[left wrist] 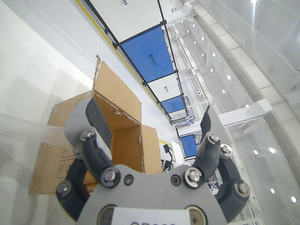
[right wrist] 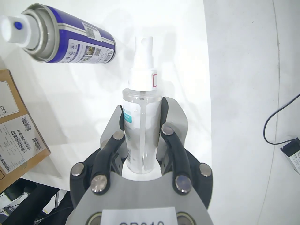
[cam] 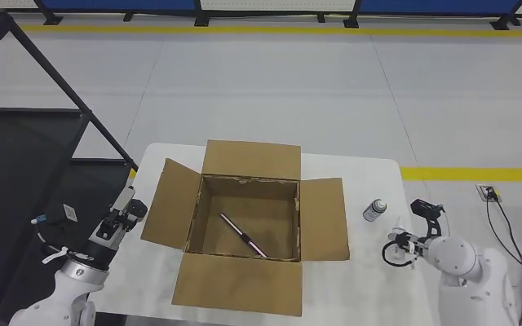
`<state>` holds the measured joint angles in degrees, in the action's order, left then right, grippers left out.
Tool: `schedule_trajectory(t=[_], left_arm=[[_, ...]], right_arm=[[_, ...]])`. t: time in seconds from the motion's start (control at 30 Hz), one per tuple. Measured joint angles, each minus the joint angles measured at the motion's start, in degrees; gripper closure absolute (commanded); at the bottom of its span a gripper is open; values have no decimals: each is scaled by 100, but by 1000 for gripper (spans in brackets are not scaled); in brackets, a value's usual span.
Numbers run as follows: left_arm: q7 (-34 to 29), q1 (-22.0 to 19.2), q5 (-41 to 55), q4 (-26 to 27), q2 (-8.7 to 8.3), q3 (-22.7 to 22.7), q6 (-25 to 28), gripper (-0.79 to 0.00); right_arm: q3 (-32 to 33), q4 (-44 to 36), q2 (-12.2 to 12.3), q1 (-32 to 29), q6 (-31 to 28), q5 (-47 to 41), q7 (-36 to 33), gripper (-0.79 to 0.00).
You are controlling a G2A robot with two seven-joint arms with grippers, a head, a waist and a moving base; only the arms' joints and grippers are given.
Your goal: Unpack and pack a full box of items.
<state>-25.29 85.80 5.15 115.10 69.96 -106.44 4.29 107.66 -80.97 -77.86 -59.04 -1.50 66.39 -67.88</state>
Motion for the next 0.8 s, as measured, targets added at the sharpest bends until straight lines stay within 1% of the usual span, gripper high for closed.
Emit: schedule_trajectory(t=[0.03,0.07,0.13,0.2,0.27,0.47,0.57,0.63,0.8], left_arm=[[0,0,0,0,0,0,0,-785],[0,0,0,0,0,0,0,-785],[0,0,0,0,0,0,0,-785],[0,0,0,0,0,0,0,-785],[0,0,0,0,0,0,0,-785],[0,0,0,0,0,0,0,-785],[0,0,0,0,0,0,0,-785],[0,0,0,0,0,0,0,-785],[0,0,0,0,0,0,0,-785]], right_arm=[[-10,133,17,59,-26,7,45,-74],[-28,216,28,96,-40,8,74,-111],[-70,352,47,156,-47,-9,114,-151],[-81,438,68,190,-57,-32,129,-277],[-95,541,95,231,-76,-42,101,-317],[-137,701,159,271,-64,-86,117,-391],[-200,737,190,265,54,40,70,-453],[-269,732,199,269,110,48,60,-468],[-353,670,229,224,173,-2,86,-468]])
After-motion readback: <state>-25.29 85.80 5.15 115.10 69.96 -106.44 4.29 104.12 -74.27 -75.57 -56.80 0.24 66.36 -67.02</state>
